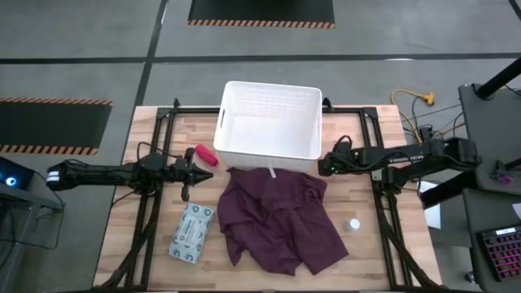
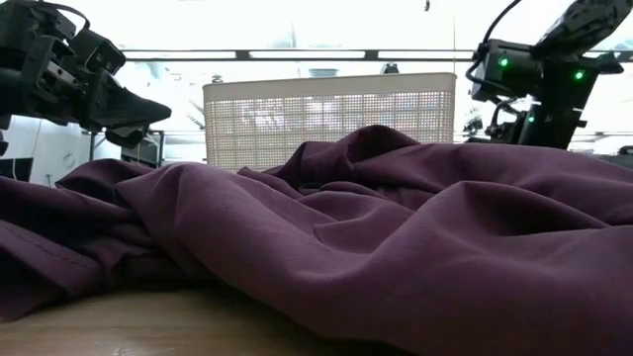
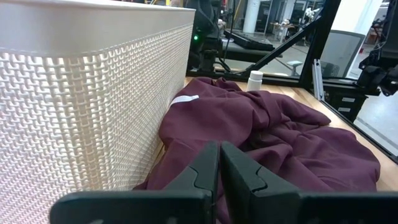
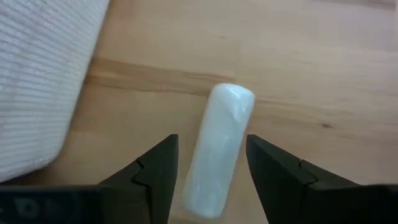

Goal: Pick & place medical supplies in basket/bin
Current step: Put the white bandage into the white basket

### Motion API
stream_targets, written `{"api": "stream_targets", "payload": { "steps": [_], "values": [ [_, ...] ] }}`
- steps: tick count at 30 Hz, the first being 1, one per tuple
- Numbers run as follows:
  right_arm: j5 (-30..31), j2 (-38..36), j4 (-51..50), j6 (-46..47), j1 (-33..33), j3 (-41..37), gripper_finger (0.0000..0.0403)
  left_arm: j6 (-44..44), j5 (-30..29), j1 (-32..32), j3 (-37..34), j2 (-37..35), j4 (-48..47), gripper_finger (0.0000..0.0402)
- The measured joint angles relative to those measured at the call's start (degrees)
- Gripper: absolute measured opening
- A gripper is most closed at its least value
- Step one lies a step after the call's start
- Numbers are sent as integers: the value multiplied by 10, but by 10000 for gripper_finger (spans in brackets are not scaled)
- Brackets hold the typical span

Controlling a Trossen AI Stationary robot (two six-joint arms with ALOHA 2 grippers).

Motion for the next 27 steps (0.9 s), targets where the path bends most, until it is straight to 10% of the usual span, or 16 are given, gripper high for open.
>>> {"api": "stream_targets", "payload": {
  "steps": [9, 20, 27],
  "values": [
    [0, 75, 5, 19, 0, -11, 171, 0, 0, 0, 0, 0, 0, 0],
    [-18, 46, -12, 25, 0, 7, 46, 0, -1, 0, 0, 0, 0, 0],
    [97, -31, -39, 80, 0, 31, 48, 0, -1, 0, 0, 0, 0, 0]
  ]
}}
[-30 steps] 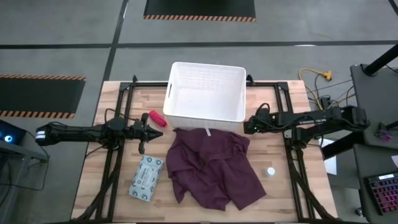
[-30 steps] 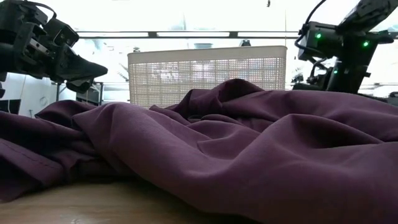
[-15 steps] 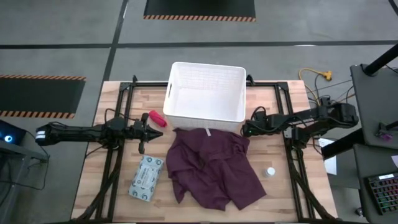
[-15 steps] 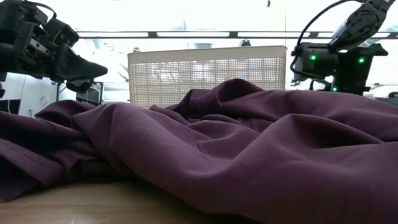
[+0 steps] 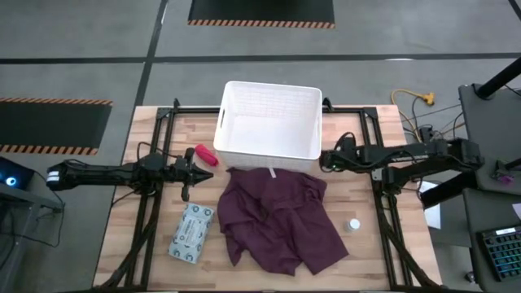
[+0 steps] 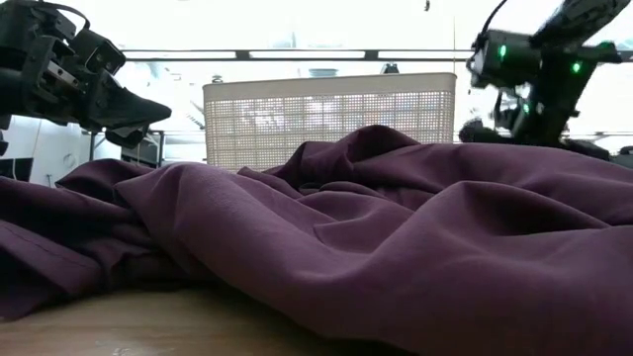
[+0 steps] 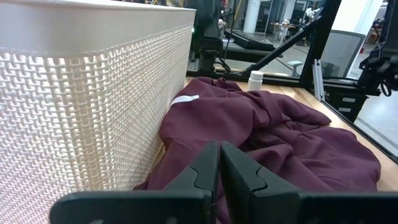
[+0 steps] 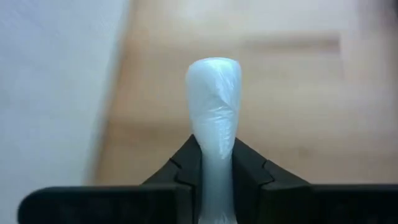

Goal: Pick & place medical supplies in basket/bin
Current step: Put the white bandage into the white basket

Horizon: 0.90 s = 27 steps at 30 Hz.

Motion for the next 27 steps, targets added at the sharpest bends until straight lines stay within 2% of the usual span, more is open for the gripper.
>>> {"api": "stream_targets", "payload": {
  "steps": [7, 10, 12, 15, 19, 21, 23, 27],
  "values": [
    [148, -85, 6, -29, 0, 75, 53, 0, 0, 0, 0, 0, 0, 0],
    [201, -106, 23, -112, 0, 119, 49, 0, 0, 0, 0, 0, 0, 0],
    [204, -110, 57, -212, 0, 143, 50, 0, 0, 0, 0, 0, 0, 0],
    [174, -106, 114, -338, 0, 179, 50, 0, 0, 0, 0, 0, 0, 0],
    [34, -83, 177, -502, 0, 215, 50, 0, 0, 0, 0, 0, 0, 0],
    [-31, -67, 177, -536, 0, 231, 50, 0, 0, 0, 0, 0, 0, 0],
    [-70, -50, 163, -546, 0, 246, 50, 0, 0, 0, 0, 0, 0, 0],
    [-83, -17, 140, -545, 0, 264, 55, 0, 0, 0, 0, 0, 0, 0]
  ]
}}
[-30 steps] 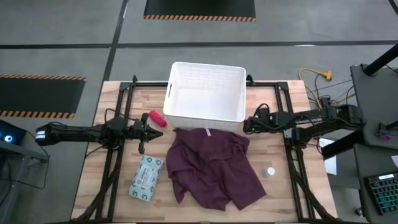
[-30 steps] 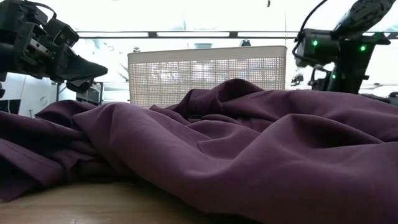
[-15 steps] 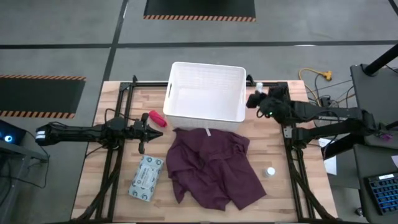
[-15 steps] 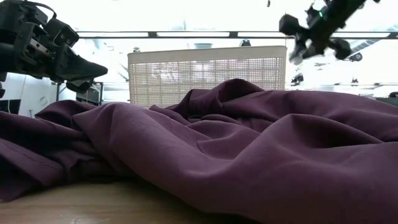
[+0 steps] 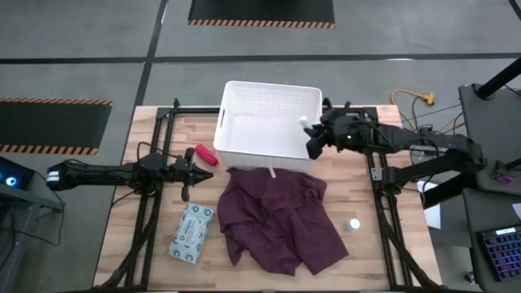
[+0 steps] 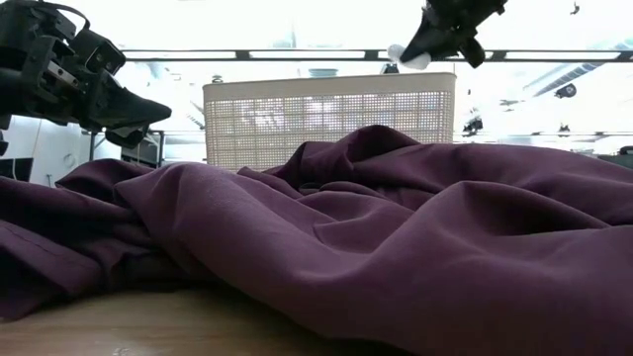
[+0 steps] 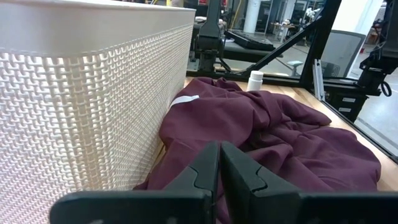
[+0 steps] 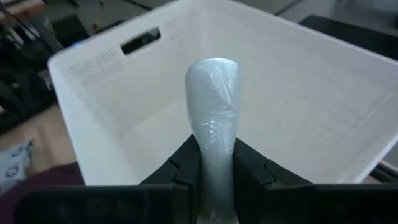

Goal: Pick & place medical supplies in basket/bin
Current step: Put the white bandage into the white basket, then put the white medicine bottle into the white basket

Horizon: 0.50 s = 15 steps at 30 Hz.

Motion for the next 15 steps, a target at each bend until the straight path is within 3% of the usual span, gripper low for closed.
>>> {"api": "stream_targets", "payload": {
  "steps": [4, 12, 15],
  "values": [
    [0, 29, -21, -5, 0, 21, 92, 0, 0, 0, 0, 0, 0, 0],
    [-7, 74, -106, -7, 0, 86, 209, 0, 0, 0, 0, 0, 0, 0],
    [-56, 83, -145, -9, 0, 123, 240, 0, 0, 0, 0, 0, 0, 0]
  ]
}}
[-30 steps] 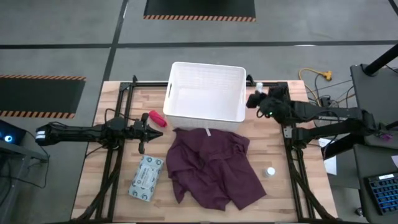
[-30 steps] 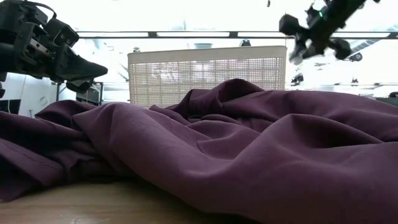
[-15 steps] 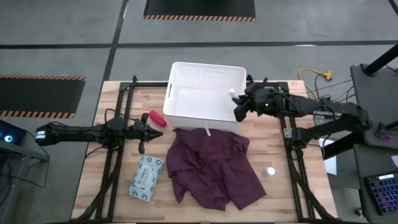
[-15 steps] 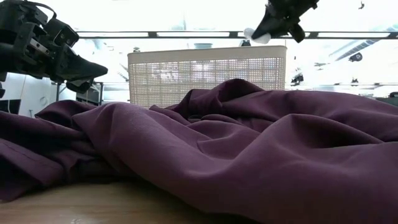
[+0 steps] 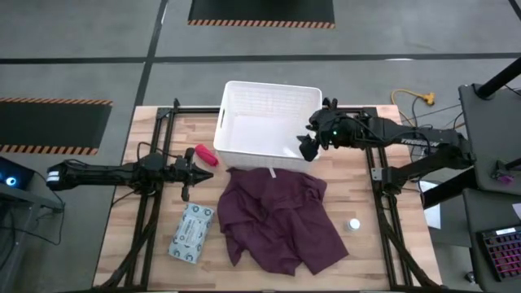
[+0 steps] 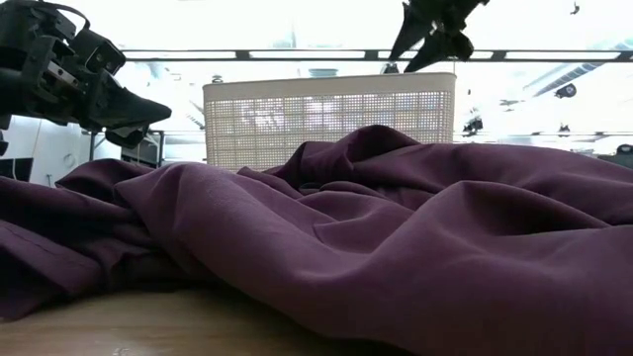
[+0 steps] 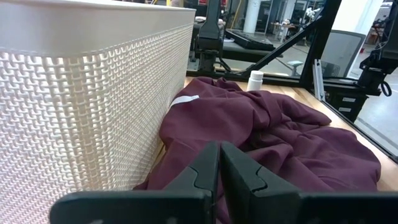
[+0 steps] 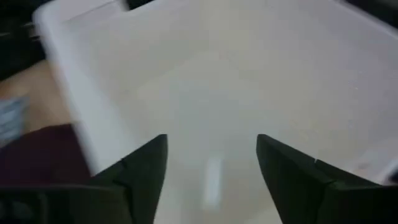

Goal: Pick & place medical supplies in basket/bin
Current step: Put the white medicine bottle into the white basket

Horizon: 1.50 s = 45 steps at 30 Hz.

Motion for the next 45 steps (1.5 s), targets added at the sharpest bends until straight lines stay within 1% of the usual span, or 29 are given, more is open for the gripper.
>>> {"api": "stream_targets", "payload": {
  "steps": [1, 3, 6, 8, 10, 12, 17, 21, 26, 30, 34, 39, 45],
  "values": [
    [-34, 0, -13, -2, 0, 13, 248, 0, 0, 0, 0, 0, 0, 0],
    [-123, -1, -47, -13, 1, 40, 257, 0, 0, 0, 0, 0, 0, 0],
    [-250, -1, -119, -5, 17, 73, 257, 0, 0, 0, 0, 0, 0, 0],
    [-305, 1, -179, 14, 38, 88, 251, 0, 0, 0, 0, 0, 0, 0],
    [-332, 3, -232, 21, 64, 95, 246, 0, 0, 0, 0, 0, 0, 0],
    [-337, 3, -274, 22, 102, 94, 241, 0, 0, 0, 0, 0, 0, 0],
    [-335, 2, -315, 19, 213, 75, 239, 0, 0, 0, 0, 0, 0, 0],
    [-295, 2, -323, 39, 290, 52, 253, 0, 0, 0, 0, 0, 0, 0],
    [-244, 3, -325, 81, 361, 5, 283, 0, 0, 0, 0, 0, 0, 0],
    [-242, 3, -315, 139, 405, -46, 296, 0, 0, 0, 0, 0, 0, 0],
    [-242, 3, -299, 181, 437, -102, 296, 0, 0, 0, 0, 0, 0, 0],
    [-242, 3, -258, 239, 457, -157, 286, 0, 0, 0, 0, 0, 0, 0],
    [-241, 3, -227, 264, 466, -209, 275, 0, 0, 0, 0, 0, 0, 0]
  ]
}}
